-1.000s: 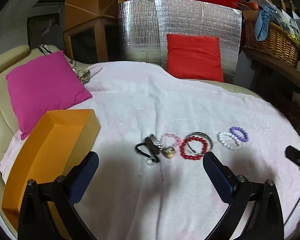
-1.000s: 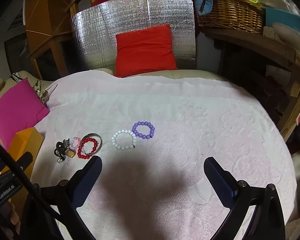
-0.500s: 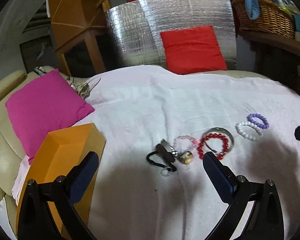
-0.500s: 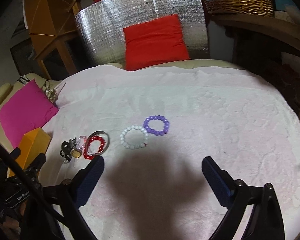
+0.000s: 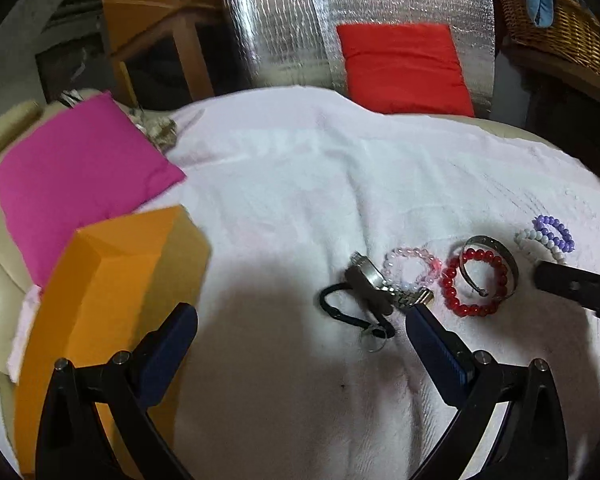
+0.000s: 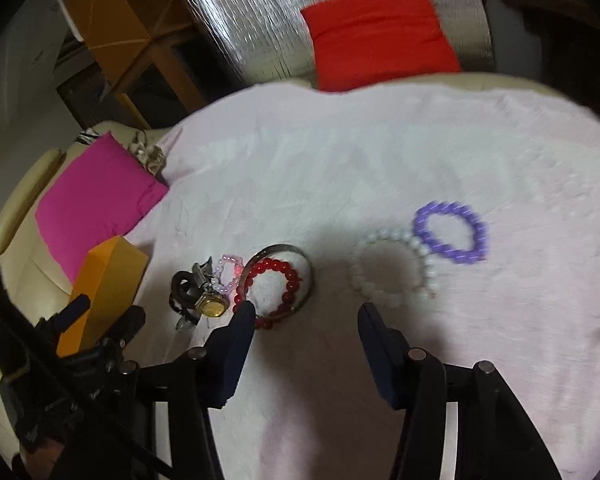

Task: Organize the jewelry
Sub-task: 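Close the right tool on the silver bangle and lift it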

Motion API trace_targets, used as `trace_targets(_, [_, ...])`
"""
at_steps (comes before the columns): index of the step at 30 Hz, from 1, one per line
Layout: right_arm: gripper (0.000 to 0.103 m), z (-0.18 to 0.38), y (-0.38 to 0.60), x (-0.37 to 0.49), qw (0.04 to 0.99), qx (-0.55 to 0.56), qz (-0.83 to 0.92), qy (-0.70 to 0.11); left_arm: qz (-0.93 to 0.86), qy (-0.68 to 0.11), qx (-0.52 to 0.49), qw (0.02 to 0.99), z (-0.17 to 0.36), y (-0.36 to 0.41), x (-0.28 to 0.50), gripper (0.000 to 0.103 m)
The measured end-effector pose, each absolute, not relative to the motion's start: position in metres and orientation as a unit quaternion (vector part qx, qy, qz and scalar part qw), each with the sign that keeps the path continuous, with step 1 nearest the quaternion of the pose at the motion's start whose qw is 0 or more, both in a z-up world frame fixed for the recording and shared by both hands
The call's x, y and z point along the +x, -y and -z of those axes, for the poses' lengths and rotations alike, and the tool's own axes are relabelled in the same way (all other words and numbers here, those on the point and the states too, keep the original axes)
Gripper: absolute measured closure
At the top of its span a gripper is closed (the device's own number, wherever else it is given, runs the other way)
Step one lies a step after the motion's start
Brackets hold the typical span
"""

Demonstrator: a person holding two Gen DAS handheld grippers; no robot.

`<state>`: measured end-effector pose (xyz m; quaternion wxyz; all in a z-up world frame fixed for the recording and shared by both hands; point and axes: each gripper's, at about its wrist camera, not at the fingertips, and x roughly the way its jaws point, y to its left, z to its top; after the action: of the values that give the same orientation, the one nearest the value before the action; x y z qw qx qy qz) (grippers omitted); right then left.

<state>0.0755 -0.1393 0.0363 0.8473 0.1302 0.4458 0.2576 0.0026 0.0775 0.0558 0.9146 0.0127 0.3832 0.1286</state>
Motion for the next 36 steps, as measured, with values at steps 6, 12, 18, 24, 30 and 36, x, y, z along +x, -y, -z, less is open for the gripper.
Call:
trace_targets(6, [0.051, -0.023, 0.129, 0.099, 0.837, 0.167, -0.244, -0.461, -0.082, -0.396, -0.027, 0.914, -0.048, -0.086, 0.016, 0.022])
trace_targets(12, [0.073, -0.019, 0.126, 0.111, 0.834, 0.179, -0.246, -0.461, -0.043, -0.401, -0.041, 0.914, -0.042, -0.084, 0.024, 0.047])
trace_targets(18, [0.096, -0.019, 0.126, 0.112, 0.839, 0.171, -0.246, -0.455, -0.025, -0.415, -0.059, 0.907, -0.035, -0.085, 0.031, 0.064])
trace_targets(24, [0.098, -0.026, 0.131, 0.103, 0.844, 0.166, -0.256, -0.441, -0.019, -0.417, -0.077, 0.906, -0.034, -0.087, 0.035, 0.074])
trace_targets(30, [0.098, -0.030, 0.143, 0.099, 0.836, 0.180, -0.269, -0.443, -0.033, -0.414, -0.083, 0.906, -0.039, -0.092, 0.035, 0.087])
trace_targets(36, [0.067, -0.029, 0.148, 0.102, 0.823, 0.199, -0.285, -0.450, -0.021, -0.401, -0.080, 0.912, -0.051, -0.094, 0.029, 0.098])
